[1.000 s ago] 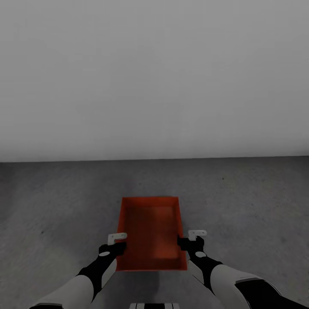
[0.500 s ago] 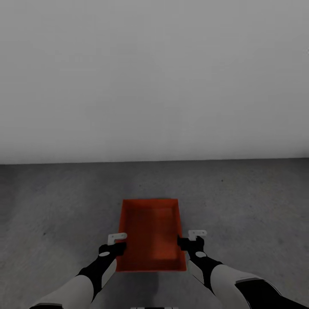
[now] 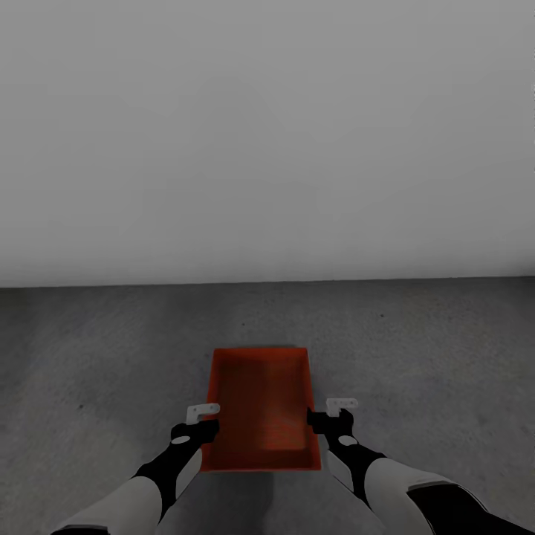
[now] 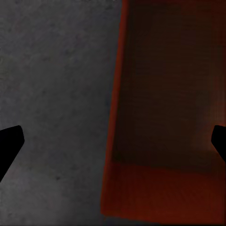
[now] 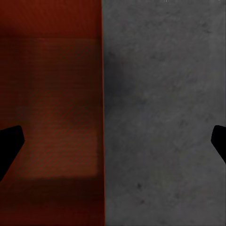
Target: Move the two storage containers from the living room to the garage. In the garage, place one container on the floor and stack the other container on top of it (either order is fine).
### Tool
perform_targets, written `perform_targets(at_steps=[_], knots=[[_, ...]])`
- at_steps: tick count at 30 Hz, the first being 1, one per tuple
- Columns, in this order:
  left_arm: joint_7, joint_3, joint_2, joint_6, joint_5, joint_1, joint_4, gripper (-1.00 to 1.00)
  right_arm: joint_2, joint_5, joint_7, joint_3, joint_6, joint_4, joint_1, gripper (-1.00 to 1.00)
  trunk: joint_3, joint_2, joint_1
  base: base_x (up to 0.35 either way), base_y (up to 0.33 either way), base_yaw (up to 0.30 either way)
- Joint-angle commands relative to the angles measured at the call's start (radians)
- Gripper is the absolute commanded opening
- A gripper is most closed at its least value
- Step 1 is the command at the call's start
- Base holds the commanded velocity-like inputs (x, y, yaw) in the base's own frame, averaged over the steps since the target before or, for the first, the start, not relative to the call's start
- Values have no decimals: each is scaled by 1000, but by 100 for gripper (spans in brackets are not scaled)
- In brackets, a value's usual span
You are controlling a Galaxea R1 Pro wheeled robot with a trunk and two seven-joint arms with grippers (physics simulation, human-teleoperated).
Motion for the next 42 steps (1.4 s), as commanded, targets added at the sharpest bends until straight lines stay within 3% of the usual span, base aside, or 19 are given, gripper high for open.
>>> perform_targets(at_steps=[1, 42], knots=[[2, 0, 0, -2, 6, 0, 0, 100, 0, -2, -4, 8, -4, 3, -1, 100, 3, 7, -4, 0, 0, 0], [2, 0, 0, -2, 8, 0, 1, 100, 0, 5, -6, 8, -4, 3, -1, 100, 131, 294, -161, 0, 0, 0]])
